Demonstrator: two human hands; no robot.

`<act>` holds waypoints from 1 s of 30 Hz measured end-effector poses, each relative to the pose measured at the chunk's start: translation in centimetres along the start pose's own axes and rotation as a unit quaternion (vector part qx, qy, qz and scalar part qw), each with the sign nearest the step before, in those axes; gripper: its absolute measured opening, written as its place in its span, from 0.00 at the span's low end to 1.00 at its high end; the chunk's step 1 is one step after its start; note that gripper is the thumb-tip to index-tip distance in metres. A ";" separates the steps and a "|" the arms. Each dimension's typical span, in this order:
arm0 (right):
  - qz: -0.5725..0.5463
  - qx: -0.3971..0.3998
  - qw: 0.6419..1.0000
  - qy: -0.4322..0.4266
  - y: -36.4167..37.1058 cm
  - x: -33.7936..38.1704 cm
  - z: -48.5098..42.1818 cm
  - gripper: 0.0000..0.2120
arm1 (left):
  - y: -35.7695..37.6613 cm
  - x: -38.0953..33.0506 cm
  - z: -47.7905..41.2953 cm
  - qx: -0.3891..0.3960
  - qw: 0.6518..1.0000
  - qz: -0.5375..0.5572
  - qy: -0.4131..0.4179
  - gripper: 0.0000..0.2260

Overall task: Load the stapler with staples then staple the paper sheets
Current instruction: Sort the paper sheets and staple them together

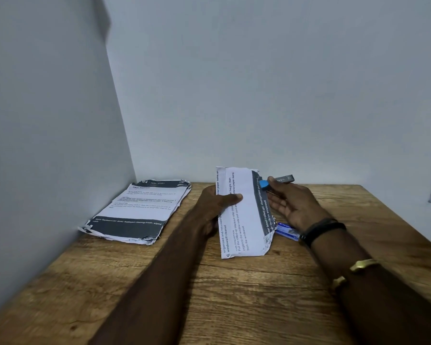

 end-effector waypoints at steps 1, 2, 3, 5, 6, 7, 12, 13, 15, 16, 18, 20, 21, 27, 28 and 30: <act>-0.001 0.002 1.000 -0.001 0.1 0.0 0.0 0.10 | 0.1 0.0 0.0 0.002 1.000 -0.001 0.001 0.17; -0.002 0.002 1.000 -0.002 0.1 0.0 0.0 0.09 | 0.2 0.0 0.0 0.004 1.000 -0.003 0.002 0.17; -0.002 0.002 1.000 -0.002 0.1 0.0 0.0 0.09 | 0.2 0.0 0.1 0.004 1.000 -0.005 0.003 0.16; 0.001 0.001 1.000 -0.002 0.2 -0.1 -0.1 0.08 | 0.2 0.0 0.1 0.005 1.000 -0.008 0.003 0.16; 0.005 0.000 1.000 -0.001 0.1 0.0 -0.2 0.08 | 0.2 0.0 0.1 0.005 1.000 -0.010 0.002 0.15; 0.008 -0.001 1.000 -0.001 0.1 0.0 -0.3 0.07 | 0.2 -0.1 0.2 0.006 1.000 -0.013 0.002 0.15; 0.033 -0.018 0.999 0.000 0.1 0.1 -0.7 0.04 | 0.3 -0.1 0.3 0.006 1.000 -0.021 0.000 0.16; 0.035 -0.024 0.999 0.000 0.1 0.2 -0.8 0.05 | 0.3 -0.1 0.4 0.005 1.000 -0.021 -0.002 0.16; 0.039 -0.034 0.999 0.000 0.0 0.2 -1.0 0.05 | 0.3 -0.1 0.4 0.004 1.000 -0.024 -0.004 0.15; 0.042 -0.036 0.998 0.000 0.0 0.2 -1.0 0.06 | 0.3 -0.1 0.4 0.002 1.000 -0.026 -0.005 0.15; 0.047 -0.040 0.998 0.001 0.0 0.1 -1.1 0.06 | 0.3 -0.1 0.4 0.001 1.000 -0.030 -0.005 0.15; 0.048 -0.048 0.998 0.001 -0.1 0.1 -1.1 0.08 | 0.3 -0.1 0.5 0.003 0.999 -0.034 -0.006 0.16; 0.049 -0.052 0.997 -0.001 -0.1 0.1 -1.1 0.08 | 0.3 -0.1 0.5 0.003 0.999 -0.034 -0.006 0.16; 0.022 -0.009 1.000 -0.012 0.3 0.3 -0.5 0.08 | 0.2 0.0 0.3 -0.011 1.000 -0.015 -0.003 0.13; 0.004 -0.009 1.000 -0.020 0.4 0.3 -0.4 0.09 | 0.1 0.0 0.3 -0.015 1.000 -0.009 -0.001 0.11; -0.029 -0.028 0.998 -0.042 0.3 0.6 -0.5 0.07 | -0.2 -0.1 0.2 -0.032 0.999 0.006 0.004 0.10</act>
Point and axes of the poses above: each hand's wrist, its own z-axis away from the middle knuckle, its own y-axis out of the palm, x = y × z, the point moved 5 cm from there along -z, towards the middle knuckle, and after that the axes turned 5 degrees about -z, right-handed, at the moved point
